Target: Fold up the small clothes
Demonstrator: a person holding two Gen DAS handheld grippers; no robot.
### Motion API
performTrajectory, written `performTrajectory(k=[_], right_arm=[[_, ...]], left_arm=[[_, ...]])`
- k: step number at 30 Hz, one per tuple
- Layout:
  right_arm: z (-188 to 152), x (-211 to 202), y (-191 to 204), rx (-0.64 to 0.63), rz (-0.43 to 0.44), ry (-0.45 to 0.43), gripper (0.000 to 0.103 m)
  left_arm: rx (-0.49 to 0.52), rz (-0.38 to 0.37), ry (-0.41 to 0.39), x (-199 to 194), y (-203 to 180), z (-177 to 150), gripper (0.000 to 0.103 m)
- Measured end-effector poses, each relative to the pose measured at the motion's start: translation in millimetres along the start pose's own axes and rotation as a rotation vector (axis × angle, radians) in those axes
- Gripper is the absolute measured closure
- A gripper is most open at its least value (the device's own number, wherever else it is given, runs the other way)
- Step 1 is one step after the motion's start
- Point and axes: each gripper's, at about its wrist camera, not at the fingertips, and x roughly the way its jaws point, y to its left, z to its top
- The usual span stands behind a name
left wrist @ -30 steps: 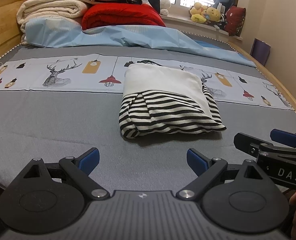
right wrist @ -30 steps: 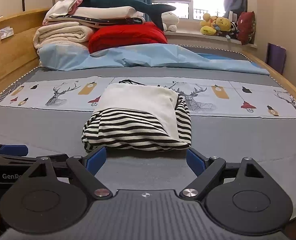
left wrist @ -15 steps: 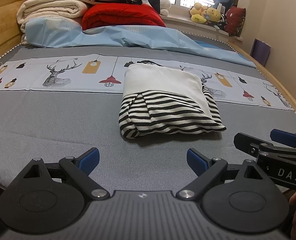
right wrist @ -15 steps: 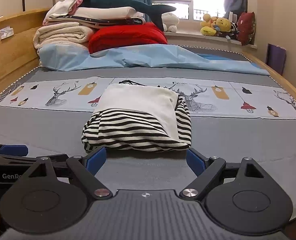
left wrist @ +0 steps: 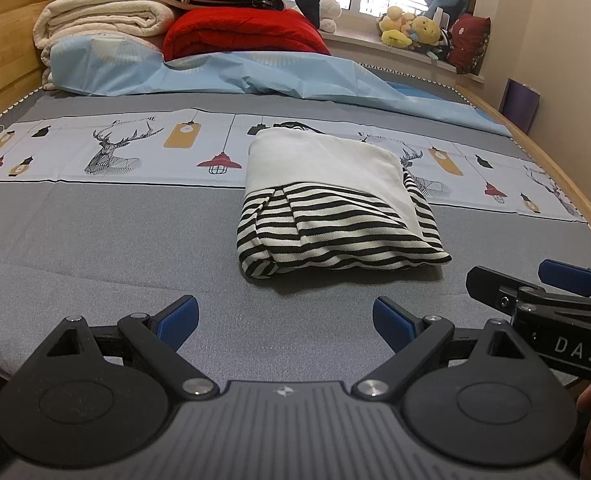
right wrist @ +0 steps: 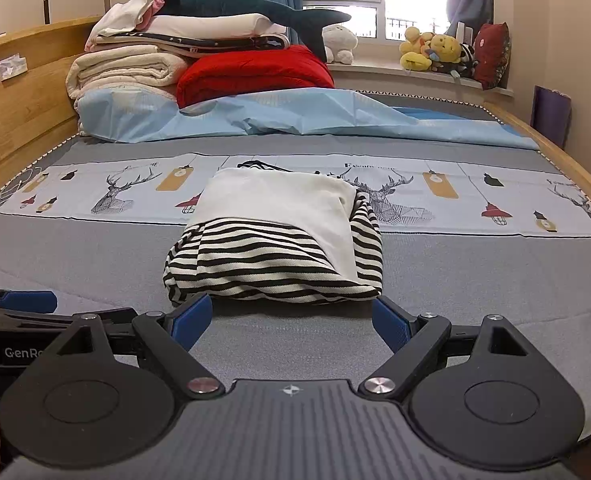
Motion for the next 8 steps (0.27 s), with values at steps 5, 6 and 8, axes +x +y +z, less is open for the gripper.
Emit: performTrajectory(k=[5, 6, 8], right_arm=[[0.0, 0.0, 0.1, 0.001, 0.001, -0.002, 0.015], [0.0, 0.1, 0.3, 0.002, 0.002, -0.002, 0.015], [0.0, 0.2, 0.1, 0.002, 0.002, -0.003, 0.015]], left_arm=[[0.002, 0.001, -0.010, -1.1, -2.1, 1.9, 0.007], [0.003, 0.002, -0.013, -1.4, -2.6, 2.1, 0.007], [0.003, 0.004, -0.013, -1.8, -4.2, 2.0, 0.007]])
